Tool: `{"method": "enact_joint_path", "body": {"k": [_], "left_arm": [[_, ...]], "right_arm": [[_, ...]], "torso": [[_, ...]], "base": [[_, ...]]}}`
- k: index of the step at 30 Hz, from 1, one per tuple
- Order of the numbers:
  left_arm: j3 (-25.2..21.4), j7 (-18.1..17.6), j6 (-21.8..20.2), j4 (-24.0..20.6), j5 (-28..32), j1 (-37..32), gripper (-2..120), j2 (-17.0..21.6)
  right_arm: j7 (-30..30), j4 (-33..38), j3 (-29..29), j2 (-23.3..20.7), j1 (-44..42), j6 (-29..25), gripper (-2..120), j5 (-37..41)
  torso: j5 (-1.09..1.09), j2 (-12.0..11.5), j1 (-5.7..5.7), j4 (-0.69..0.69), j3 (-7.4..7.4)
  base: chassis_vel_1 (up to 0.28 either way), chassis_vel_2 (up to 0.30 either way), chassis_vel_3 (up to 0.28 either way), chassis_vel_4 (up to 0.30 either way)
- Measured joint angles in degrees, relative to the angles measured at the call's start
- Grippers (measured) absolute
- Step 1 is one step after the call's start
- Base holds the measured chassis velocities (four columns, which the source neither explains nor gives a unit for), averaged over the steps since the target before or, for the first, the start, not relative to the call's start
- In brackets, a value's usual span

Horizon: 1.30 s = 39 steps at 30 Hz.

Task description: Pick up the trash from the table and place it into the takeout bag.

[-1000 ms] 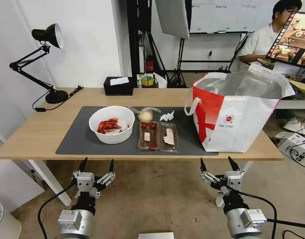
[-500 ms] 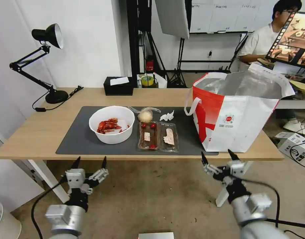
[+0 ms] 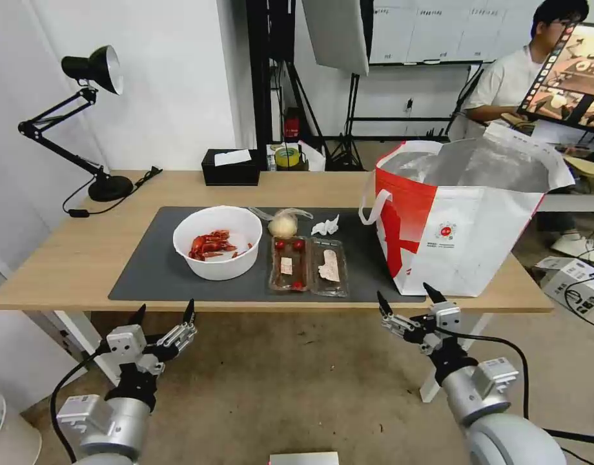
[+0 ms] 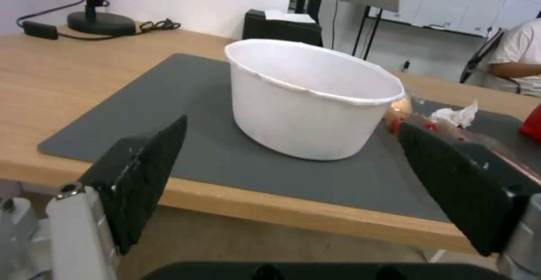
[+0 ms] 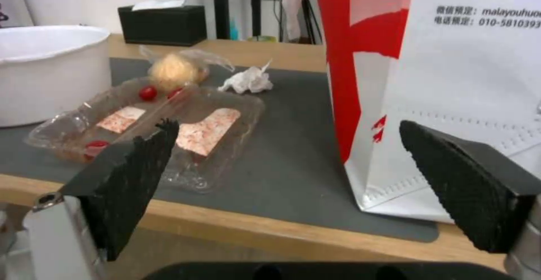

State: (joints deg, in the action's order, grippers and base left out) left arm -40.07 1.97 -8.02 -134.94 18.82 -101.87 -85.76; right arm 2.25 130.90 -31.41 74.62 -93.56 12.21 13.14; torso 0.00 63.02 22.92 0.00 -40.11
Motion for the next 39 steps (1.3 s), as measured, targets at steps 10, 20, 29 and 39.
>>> {"method": "enact_joint_path", "body": {"k": [10, 20, 29, 39], "left_arm": [[0.1, 0.4, 2.2, 0.3, -1.7, -0.5, 100, -0.1], [0.3, 3.1, 5.0, 1.0, -1.8, -0.7, 100, 0.9], [-0.6, 3.8, 5.3, 1.1, -0.5, -1.5, 100, 1.9], [-1.9, 3.9, 4.9, 1.5, 0.7, -2.1, 100, 3.5]], "right_arm": [[-1.5, -0.2, 1.1, 0.5, 0.3, -1.6, 100, 3.1], [-11.1, 2.3, 4.0, -0.2, 4.3, 0.3, 100, 46.8], [-20.3, 0.4, 5.1, 1.0, 8.9, -4.9, 100, 76.1], [-23.6, -2.4, 9.5, 4.9, 11.2, -8.7, 100, 82.3]], "torso": [[0.00, 0.0, 0.00, 0.00, 0.00], [0.00, 0.0, 0.00, 0.00, 0.00], [0.00, 0.0, 0.00, 0.00, 0.00], [0.00, 0.0, 0.00, 0.00, 0.00]], "base": [[0.000, 0.000, 0.000, 0.000], [0.000, 0.000, 0.000, 0.000], [0.000, 0.000, 0.000, 0.000], [0.000, 0.000, 0.000, 0.000]]}}
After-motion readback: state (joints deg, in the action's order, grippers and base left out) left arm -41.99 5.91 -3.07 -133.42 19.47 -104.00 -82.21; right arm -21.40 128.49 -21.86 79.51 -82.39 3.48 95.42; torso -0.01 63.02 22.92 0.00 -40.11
